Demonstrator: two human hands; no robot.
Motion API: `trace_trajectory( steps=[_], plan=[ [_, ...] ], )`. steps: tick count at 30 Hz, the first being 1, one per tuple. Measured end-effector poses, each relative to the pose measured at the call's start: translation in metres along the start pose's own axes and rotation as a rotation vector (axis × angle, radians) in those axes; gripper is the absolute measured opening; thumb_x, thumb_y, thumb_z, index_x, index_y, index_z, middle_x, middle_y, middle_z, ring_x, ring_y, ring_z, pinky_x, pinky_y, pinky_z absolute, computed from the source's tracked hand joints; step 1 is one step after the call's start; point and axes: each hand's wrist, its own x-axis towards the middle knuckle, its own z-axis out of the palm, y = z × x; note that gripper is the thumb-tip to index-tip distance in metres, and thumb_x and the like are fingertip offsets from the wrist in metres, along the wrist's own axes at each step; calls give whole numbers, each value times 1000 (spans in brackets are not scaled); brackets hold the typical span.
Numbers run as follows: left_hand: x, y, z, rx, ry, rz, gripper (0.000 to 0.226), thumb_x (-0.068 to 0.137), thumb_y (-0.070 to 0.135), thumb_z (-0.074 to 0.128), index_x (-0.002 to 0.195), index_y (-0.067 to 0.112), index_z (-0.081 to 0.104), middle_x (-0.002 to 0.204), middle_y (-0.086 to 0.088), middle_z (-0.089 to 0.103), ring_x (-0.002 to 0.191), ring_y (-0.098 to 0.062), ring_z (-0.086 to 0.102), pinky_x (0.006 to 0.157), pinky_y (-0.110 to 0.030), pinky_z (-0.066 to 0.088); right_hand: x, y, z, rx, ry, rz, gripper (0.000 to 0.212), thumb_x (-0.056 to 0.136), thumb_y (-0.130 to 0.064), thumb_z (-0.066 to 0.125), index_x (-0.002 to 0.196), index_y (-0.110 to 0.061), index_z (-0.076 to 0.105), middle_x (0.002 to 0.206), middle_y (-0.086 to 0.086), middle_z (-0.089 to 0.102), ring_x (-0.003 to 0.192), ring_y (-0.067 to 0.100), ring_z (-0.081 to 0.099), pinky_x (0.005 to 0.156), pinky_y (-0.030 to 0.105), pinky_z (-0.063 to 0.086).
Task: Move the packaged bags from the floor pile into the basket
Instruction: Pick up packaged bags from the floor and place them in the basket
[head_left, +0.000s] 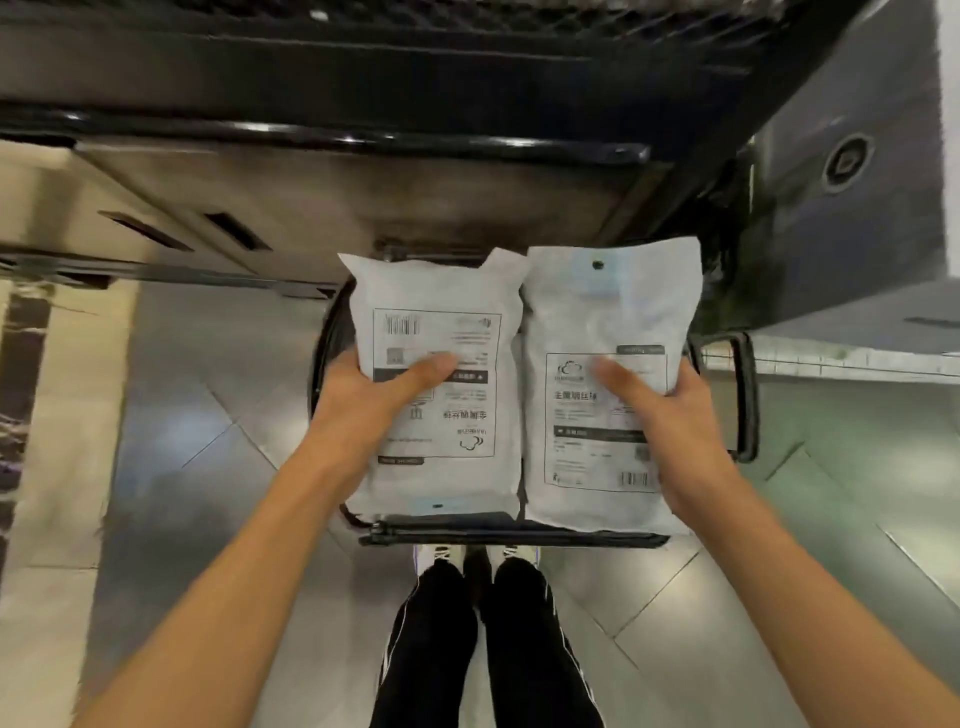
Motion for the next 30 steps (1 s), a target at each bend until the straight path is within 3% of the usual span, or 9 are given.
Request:
trace_trajectory(
  steps=[4,12,15,19,24,28,30],
  plan=[
    [58,-70,4,-15,-2,-35,33,78,21,83,110,21,76,104,3,82,95,-15,79,77,-31,64,59,68,13,-46,-7,27,41,88,-29,81,126,-24,66,112,-2,80,102,20,78,90,50,62],
    [130,-153,4,-53,0,-94,36,85,18,79,121,18,73,110,-1,81,102,-19,78,88,-43,63,164,174,19,-183,78,117,46,82,-39,85,122,-28,65,108,-7,79,103,17,74,93,53,58],
    [151,-177,6,-92,24,-118,44,78,22,81,121,19,72,111,-1,80,102,-20,78,90,-46,62,207,206,27,-200,80,167,34,84,-34,85,112,-29,68,102,-8,78,101,18,73,97,52,58],
    [179,-198,12,-74,18,-141,35,84,18,81,118,22,73,109,2,81,99,-17,78,90,-46,62,249,243,37,-312,101,187,73,79,-43,88,139,-21,53,122,-2,72,117,26,67,107,52,52],
    [197,-210,20,-59,-47,-130,35,87,19,79,121,21,73,111,2,80,102,-18,78,90,-43,61,274,269,37,-510,205,150,94,78,-55,85,149,-16,36,142,11,60,134,36,55,110,51,47],
    [200,-217,21,-8,-85,-134,36,88,17,79,122,19,73,113,1,80,104,-19,77,91,-43,61,267,274,31,-801,221,17,92,93,-44,74,161,-18,18,165,16,23,153,36,26,123,56,30],
    [200,-220,21,16,-77,-143,35,87,17,80,121,20,73,111,2,80,102,-18,78,87,-41,63,261,272,28,-1071,222,-152,77,99,-35,66,160,-14,22,162,22,24,148,40,30,120,55,34]
  ],
)
